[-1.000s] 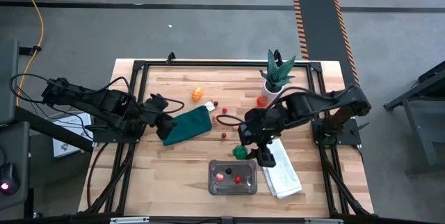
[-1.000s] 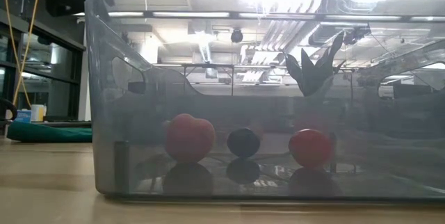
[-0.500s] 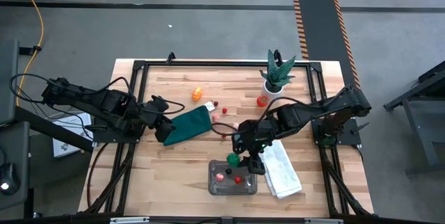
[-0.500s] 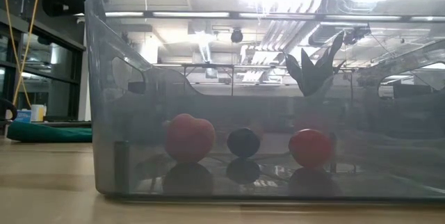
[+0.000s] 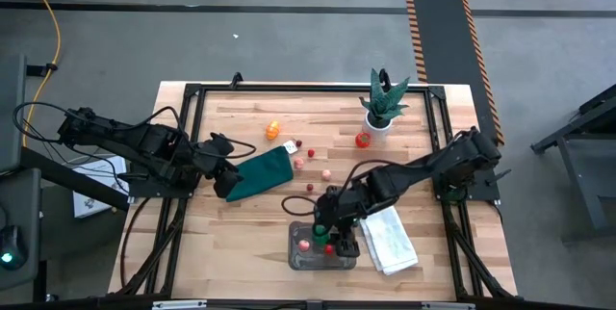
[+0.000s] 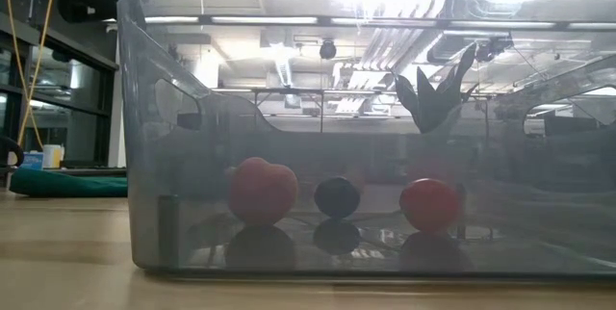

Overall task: Pick and placing Produce into tupperware
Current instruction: Put the green bell pepper into the black bin

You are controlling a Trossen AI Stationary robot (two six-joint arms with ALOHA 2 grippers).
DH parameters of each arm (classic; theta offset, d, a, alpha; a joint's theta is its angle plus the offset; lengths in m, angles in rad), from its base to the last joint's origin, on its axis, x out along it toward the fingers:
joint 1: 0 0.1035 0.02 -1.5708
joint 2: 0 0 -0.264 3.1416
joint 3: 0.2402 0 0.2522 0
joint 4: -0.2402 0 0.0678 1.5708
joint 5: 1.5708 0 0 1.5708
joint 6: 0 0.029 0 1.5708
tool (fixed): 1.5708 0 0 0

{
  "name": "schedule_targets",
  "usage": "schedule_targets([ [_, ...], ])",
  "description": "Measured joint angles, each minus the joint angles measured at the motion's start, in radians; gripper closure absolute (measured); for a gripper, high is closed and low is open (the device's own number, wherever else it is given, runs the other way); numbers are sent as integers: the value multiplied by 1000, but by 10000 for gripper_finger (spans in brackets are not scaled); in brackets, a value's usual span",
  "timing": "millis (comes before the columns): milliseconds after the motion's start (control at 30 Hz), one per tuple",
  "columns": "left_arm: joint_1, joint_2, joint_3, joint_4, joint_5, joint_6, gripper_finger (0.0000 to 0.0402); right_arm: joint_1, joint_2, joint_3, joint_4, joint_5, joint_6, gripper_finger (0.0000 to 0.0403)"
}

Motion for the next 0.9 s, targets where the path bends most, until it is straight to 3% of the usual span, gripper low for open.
schedule_targets([
  [233,0,0,0,0,0,19,243,7,32,0,-10,68,28,181],
  [900,0,0,0,-7,29,91,243,26,195,0,-50,80,125,181],
])
